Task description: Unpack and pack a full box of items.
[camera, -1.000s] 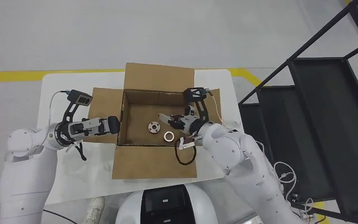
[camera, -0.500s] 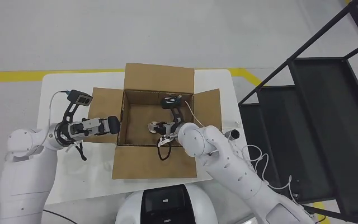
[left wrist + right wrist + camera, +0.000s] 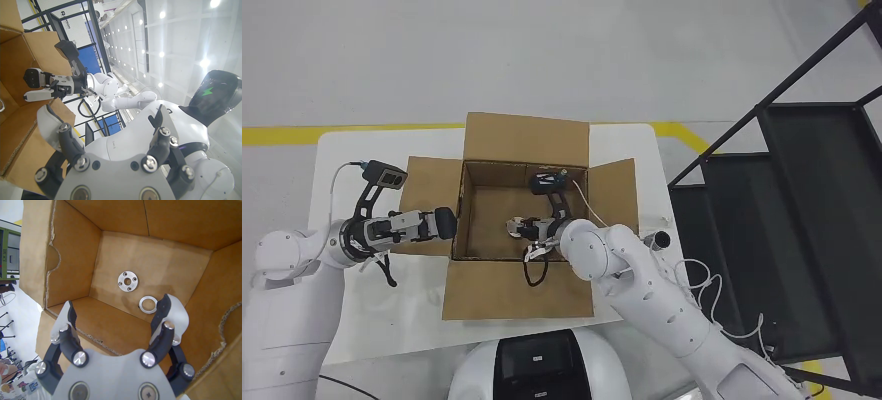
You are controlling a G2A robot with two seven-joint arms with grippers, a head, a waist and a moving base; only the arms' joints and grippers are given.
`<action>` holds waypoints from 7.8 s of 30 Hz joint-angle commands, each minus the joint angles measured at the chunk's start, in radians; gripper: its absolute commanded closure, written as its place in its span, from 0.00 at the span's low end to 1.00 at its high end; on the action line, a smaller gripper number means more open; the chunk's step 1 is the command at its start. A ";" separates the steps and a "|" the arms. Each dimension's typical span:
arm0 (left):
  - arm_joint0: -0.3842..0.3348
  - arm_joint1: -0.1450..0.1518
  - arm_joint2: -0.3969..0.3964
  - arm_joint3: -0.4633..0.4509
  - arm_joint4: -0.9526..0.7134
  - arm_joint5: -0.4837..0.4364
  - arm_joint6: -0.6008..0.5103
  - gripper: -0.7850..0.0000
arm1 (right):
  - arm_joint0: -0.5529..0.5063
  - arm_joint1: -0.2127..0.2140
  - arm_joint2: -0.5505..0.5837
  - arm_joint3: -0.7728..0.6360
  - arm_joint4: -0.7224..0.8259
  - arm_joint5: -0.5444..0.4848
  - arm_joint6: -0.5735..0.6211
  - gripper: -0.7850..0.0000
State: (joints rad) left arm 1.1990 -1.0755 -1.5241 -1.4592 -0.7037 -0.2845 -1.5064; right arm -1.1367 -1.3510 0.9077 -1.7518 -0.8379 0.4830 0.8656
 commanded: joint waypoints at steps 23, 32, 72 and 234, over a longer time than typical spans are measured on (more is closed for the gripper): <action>0.000 0.000 0.000 0.000 0.000 0.000 0.000 0.00 | 0.000 0.000 0.000 0.000 0.000 0.000 0.000 0.00; 0.000 0.000 0.000 0.000 0.000 0.000 0.000 0.00 | 0.061 -0.015 -0.049 0.063 -0.008 -0.071 -0.009 0.00; 0.000 0.000 0.000 0.000 0.000 0.000 0.000 0.00 | 0.430 -0.261 -0.338 0.814 0.087 -0.030 -0.028 0.16; 0.000 0.000 0.000 0.000 0.000 0.000 0.000 0.00 | -0.445 0.023 0.588 0.134 -0.261 -0.212 0.027 1.00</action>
State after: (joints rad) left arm 1.1990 -1.0755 -1.5241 -1.4592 -0.7037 -0.2845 -1.5064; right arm -1.5839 -1.3273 1.4976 -1.6222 -1.1002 0.2687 0.8964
